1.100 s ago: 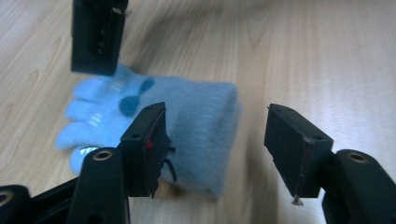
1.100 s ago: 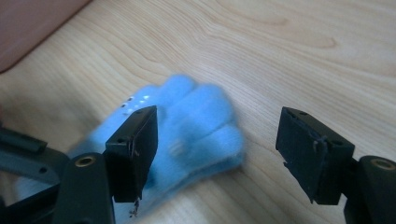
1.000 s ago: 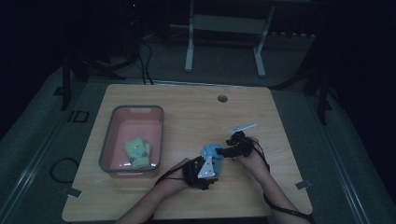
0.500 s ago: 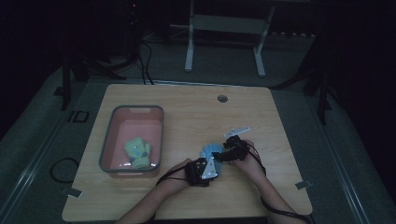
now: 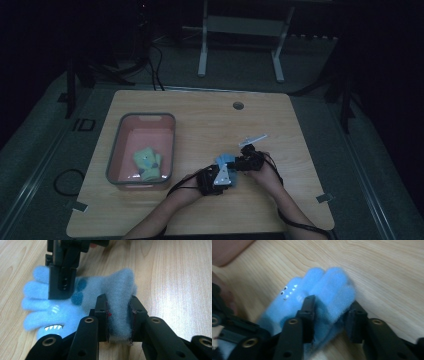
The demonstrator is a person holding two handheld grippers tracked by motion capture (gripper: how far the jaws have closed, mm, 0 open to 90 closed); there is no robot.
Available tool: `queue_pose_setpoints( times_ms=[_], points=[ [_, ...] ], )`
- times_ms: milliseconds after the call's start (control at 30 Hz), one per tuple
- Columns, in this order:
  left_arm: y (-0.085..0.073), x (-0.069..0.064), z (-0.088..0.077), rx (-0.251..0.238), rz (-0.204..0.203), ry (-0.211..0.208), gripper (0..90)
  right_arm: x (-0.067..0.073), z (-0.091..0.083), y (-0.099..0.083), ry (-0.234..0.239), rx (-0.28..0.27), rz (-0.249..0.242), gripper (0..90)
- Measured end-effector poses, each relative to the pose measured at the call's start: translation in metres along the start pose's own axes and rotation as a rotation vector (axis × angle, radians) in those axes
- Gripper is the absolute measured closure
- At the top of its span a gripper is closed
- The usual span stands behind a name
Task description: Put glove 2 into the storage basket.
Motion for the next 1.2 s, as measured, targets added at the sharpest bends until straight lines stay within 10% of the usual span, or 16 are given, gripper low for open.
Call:
queue_pose_setpoints(
  times_ms=[600,1200],
  points=[
    [0.01,0.009,-0.03,0.05,0.031,-0.003,76.3,0.015,-0.015,0.019,0.036,-0.051,0.018,81.3],
    [0.026,0.042,-0.095,0.083,0.087,0.127,76.3,0.047,-0.046,0.095,0.058,-0.153,-0.063,81.9]
  ],
)
Point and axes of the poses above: each handheld gripper's, and its own axes: z roughly forward along the jaws, y roughly out of its top, x roughly to its left, the point moved 10 cm from there along z, roughly forward along the jaws, and after that the axes turned 2 degrees about -y, right-handed, at the moved point
